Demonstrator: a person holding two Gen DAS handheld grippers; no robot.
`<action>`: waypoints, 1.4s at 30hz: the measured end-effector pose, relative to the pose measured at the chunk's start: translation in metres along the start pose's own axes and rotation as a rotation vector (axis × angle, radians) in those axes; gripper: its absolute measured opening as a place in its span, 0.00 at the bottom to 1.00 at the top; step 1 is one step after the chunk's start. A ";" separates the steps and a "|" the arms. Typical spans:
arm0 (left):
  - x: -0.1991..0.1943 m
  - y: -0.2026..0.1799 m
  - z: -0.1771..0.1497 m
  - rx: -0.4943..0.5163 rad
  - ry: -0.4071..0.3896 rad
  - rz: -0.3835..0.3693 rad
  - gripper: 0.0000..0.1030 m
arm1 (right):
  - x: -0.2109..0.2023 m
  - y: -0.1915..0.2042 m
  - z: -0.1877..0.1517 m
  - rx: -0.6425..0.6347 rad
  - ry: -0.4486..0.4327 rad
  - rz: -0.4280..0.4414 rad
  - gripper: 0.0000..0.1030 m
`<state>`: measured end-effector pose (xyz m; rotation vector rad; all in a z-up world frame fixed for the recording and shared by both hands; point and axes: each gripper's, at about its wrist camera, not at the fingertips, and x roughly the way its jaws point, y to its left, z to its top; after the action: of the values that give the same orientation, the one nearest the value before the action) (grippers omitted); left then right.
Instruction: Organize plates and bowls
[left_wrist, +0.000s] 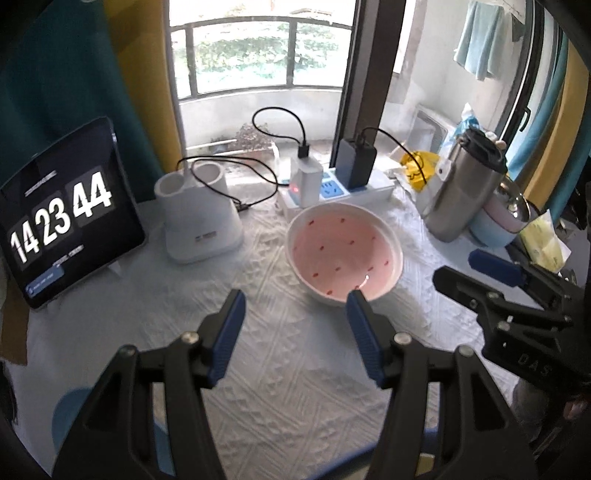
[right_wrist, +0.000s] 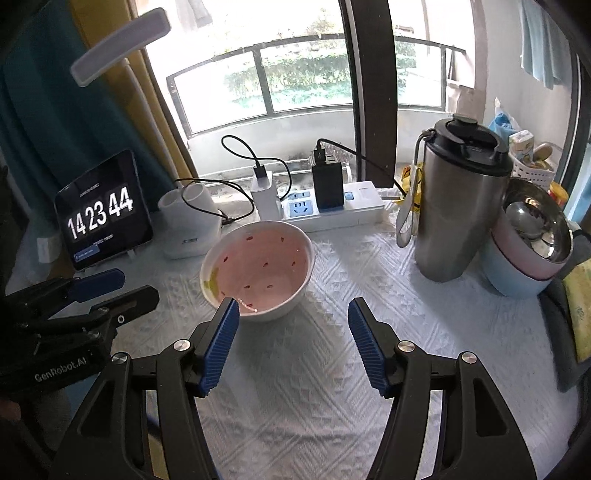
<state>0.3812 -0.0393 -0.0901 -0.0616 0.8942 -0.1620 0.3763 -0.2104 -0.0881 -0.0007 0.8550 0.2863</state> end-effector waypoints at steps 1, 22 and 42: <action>0.003 0.001 0.002 -0.003 0.006 -0.003 0.57 | 0.005 -0.002 0.002 0.009 0.002 0.012 0.64; 0.079 0.004 0.026 -0.138 0.215 -0.019 0.57 | 0.089 -0.021 0.009 0.118 0.118 0.027 0.42; 0.106 -0.018 0.033 0.012 0.256 0.015 0.24 | 0.109 -0.032 0.005 0.196 0.125 0.117 0.10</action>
<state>0.4704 -0.0757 -0.1490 -0.0232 1.1486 -0.1636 0.4552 -0.2135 -0.1693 0.2166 1.0067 0.3135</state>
